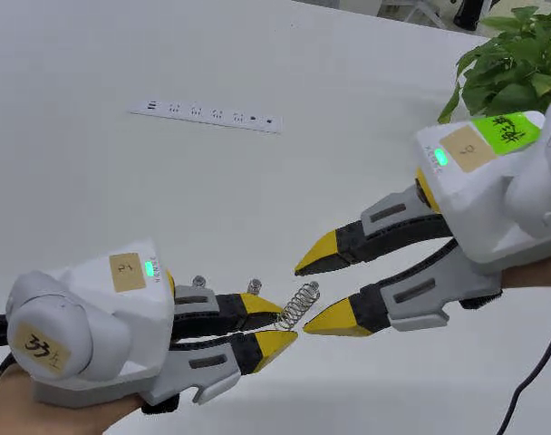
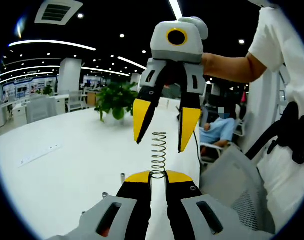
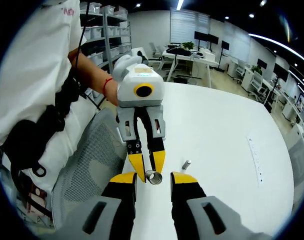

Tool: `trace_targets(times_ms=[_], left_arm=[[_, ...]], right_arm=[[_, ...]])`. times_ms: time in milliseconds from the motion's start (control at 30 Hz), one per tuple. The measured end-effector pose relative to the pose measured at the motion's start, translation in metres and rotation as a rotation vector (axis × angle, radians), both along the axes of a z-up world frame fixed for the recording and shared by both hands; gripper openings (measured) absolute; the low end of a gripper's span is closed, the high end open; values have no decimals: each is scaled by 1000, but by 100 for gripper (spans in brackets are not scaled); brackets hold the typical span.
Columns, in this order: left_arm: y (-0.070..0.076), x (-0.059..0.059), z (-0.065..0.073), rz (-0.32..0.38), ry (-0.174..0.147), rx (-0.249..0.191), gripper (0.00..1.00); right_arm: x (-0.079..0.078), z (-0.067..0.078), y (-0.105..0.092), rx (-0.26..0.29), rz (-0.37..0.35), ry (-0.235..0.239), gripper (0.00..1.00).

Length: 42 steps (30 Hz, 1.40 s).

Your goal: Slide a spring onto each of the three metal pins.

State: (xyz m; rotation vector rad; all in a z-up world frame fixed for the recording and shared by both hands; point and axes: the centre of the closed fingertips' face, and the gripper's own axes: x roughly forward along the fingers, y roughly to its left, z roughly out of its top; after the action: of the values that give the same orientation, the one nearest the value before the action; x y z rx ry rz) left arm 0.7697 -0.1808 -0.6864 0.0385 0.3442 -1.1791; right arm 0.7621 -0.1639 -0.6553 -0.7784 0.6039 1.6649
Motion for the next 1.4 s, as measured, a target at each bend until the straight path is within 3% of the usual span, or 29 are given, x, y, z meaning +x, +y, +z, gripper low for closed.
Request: trace_targets(times_ms=[367, 733, 1400], left_arm=[[-1, -3, -3, -15, -2, 1, 10], [-1, -4, -5, -24, 3, -6, 10], [-1, -5, -8, -35, -1, -7, 11]], right_arm=[[-6, -17, -1, -150, 167, -25, 20], [-7, -19, -2, -176, 203, -19, 12], [-7, -22, -2, -177, 173, -8, 12]])
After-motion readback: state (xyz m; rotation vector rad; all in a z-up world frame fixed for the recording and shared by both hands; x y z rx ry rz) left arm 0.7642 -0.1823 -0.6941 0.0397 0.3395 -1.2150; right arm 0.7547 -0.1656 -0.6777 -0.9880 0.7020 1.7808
